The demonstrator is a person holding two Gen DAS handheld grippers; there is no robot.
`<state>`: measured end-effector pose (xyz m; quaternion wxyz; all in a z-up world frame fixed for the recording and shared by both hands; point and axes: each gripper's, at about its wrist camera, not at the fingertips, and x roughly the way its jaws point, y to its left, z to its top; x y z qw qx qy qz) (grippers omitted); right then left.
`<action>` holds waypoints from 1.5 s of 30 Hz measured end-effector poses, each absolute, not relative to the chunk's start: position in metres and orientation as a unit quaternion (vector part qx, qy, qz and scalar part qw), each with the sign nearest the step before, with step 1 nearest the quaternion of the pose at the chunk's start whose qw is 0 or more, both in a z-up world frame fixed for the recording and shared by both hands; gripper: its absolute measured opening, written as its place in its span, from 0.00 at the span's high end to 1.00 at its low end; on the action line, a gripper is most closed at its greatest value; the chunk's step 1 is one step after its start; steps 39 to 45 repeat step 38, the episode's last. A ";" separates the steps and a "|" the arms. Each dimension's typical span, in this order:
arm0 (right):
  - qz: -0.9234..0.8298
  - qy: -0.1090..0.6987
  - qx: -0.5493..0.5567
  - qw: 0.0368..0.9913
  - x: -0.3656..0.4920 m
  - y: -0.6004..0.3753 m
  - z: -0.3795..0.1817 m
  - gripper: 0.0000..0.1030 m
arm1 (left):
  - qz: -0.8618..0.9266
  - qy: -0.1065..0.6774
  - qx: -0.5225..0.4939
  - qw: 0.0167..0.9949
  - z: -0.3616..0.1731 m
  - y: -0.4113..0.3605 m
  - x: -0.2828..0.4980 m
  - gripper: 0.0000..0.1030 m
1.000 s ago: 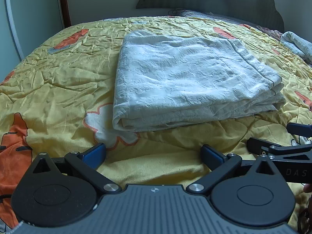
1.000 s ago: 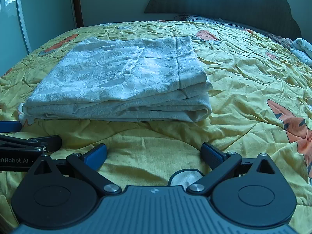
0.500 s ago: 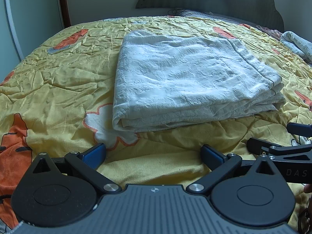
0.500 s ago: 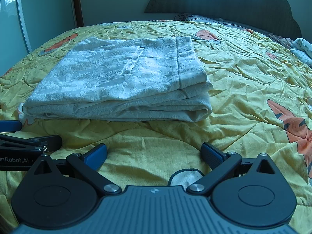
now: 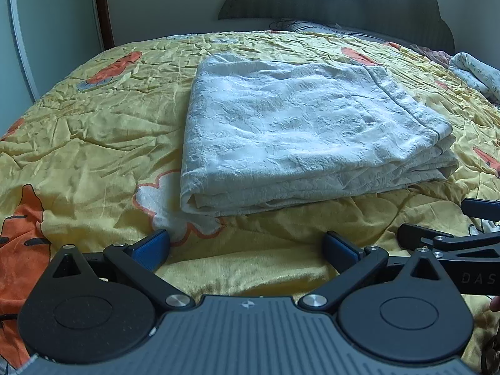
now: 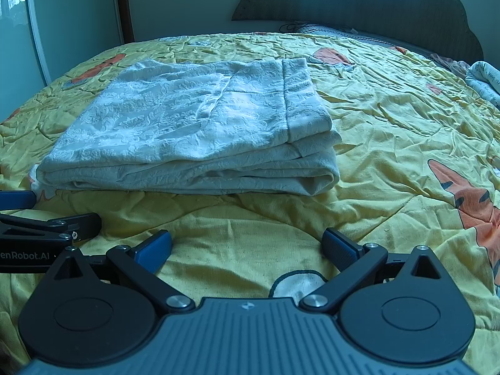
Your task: Fold towel
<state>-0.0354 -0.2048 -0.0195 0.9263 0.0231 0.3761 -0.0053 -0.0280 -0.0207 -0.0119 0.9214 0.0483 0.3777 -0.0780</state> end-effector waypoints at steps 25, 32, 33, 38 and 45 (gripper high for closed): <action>-0.005 0.376 0.023 0.926 -0.035 -0.205 -0.019 0.00 | -0.075 0.394 0.037 0.915 -0.009 -0.021 -0.025 0.00; -0.005 0.376 0.023 0.926 -0.036 -0.204 -0.019 0.00 | -0.072 0.391 0.030 0.917 -0.008 -0.021 -0.026 0.00; -0.005 0.376 0.023 0.926 -0.036 -0.204 -0.019 0.00 | -0.071 0.391 0.032 0.917 -0.008 -0.021 -0.026 0.00; -0.005 0.377 0.023 0.926 -0.035 -0.204 -0.020 0.00 | -0.071 0.393 0.038 0.916 -0.009 -0.023 -0.027 0.00; -0.005 0.377 0.023 0.926 -0.035 -0.204 -0.020 0.00 | -0.071 0.393 0.038 0.916 -0.009 -0.023 -0.027 0.00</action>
